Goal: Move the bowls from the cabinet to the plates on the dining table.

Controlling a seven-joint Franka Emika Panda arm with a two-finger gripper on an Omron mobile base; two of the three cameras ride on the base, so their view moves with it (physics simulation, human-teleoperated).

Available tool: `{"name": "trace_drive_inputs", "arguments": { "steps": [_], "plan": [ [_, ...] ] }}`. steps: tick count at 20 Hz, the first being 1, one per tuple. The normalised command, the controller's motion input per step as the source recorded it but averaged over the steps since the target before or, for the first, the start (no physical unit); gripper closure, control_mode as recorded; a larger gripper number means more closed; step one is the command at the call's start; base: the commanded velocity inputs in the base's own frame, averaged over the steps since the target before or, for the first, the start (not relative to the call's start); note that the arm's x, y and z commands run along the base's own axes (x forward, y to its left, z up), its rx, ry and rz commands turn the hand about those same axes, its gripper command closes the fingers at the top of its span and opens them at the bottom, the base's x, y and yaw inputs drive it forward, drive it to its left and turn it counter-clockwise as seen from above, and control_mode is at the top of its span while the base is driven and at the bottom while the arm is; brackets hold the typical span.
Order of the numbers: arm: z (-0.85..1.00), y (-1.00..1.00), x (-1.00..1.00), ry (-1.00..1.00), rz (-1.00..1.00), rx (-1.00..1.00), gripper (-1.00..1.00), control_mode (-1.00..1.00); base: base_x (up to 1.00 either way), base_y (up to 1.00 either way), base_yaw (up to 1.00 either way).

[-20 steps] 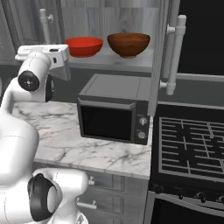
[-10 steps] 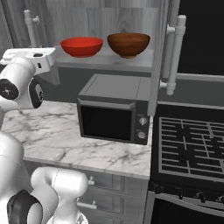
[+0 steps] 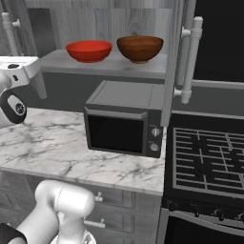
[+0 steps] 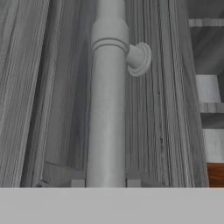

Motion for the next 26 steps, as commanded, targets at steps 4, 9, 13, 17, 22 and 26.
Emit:
{"name": "trace_drive_inputs", "arguments": {
  "steps": [4,9,13,17,22,26],
  "plan": [
    [-0.09,0.26,-0.45,-0.02,-0.1,0.01,-1.0,-1.0,0.0,0.0,0.0],
    [-0.01,-0.22,-0.51,-0.01,-0.05,0.07,-1.0,-1.0,0.0,0.0,0.0],
    [0.21,-0.47,-0.45,0.0,0.03,0.05,-1.0,-1.0,0.0,0.0,0.0],
    [0.22,-0.47,-0.41,-0.01,0.05,0.04,-1.0,-1.0,0.0,0.0,0.0],
    [0.11,-0.36,-0.32,0.0,0.07,0.1,-1.0,-1.0,0.0,0.0,0.0],
    [0.04,-0.31,-0.05,0.0,0.1,0.06,-1.0,-1.0,0.0,0.0,0.0]
  ]
}}
